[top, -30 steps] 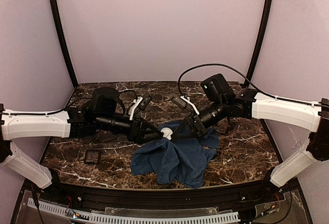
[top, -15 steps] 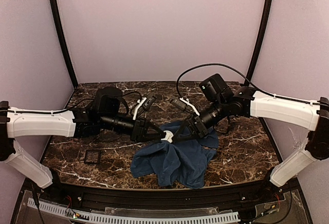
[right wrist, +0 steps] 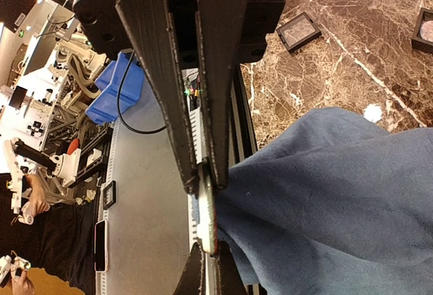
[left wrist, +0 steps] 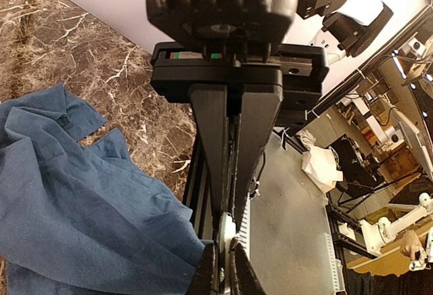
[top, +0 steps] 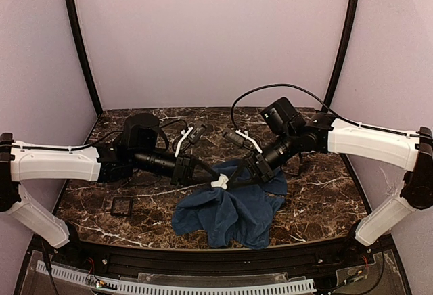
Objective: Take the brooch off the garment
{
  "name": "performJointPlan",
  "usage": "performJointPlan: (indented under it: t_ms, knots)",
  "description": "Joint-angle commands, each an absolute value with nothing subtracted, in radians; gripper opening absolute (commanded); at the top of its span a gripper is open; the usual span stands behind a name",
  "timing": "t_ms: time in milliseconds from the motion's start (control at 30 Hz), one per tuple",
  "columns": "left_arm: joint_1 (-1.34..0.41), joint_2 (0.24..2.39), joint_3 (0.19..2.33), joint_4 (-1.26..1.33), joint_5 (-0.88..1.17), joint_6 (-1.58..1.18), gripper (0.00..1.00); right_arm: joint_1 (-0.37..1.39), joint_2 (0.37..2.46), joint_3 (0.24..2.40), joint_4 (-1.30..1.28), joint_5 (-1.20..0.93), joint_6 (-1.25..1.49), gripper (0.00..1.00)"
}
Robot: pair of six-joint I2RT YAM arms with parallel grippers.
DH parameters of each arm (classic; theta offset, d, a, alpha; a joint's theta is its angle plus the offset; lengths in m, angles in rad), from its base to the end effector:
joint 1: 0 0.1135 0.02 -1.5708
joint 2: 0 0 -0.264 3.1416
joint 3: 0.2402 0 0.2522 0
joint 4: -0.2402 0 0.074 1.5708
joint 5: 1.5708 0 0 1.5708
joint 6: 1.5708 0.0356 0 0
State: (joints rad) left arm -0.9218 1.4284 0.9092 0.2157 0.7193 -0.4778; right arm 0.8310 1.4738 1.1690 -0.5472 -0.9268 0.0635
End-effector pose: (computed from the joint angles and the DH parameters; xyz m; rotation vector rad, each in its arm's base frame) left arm 0.1754 -0.2700 0.2753 1.0102 1.8869 -1.5697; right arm 0.1872 0.2474 0.2882 -1.3556 2.1180 1.5151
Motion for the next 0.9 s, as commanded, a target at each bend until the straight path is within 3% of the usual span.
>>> performJointPlan:
  t_ms: [0,200,433,500,667,867]
  knots:
    - [-0.928,1.422,0.883,0.244,0.735,-0.489,0.02,0.838,1.485,1.203,-0.521,-0.932,0.058,0.0]
    - [-0.928,1.405,0.86,0.254,0.709,-0.489,0.01,0.832,1.482,1.205,-0.494,-0.896,0.088,0.0]
    - [-0.927,1.32,0.786,0.398,0.506,-0.53,0.01,0.799,1.392,1.102,-0.286,-0.799,0.244,0.55]
    - [-0.927,1.31,0.746,0.487,0.462,-0.582,0.01,0.795,1.35,1.04,-0.172,-0.769,0.329,0.64]
    - [-0.928,1.309,0.691,0.705,0.405,-0.664,0.01,0.798,1.255,0.883,0.143,-0.658,0.514,0.69]
    - [-0.927,1.313,0.688,0.744,0.405,-0.682,0.01,0.825,1.204,0.783,0.336,-0.56,0.616,0.68]
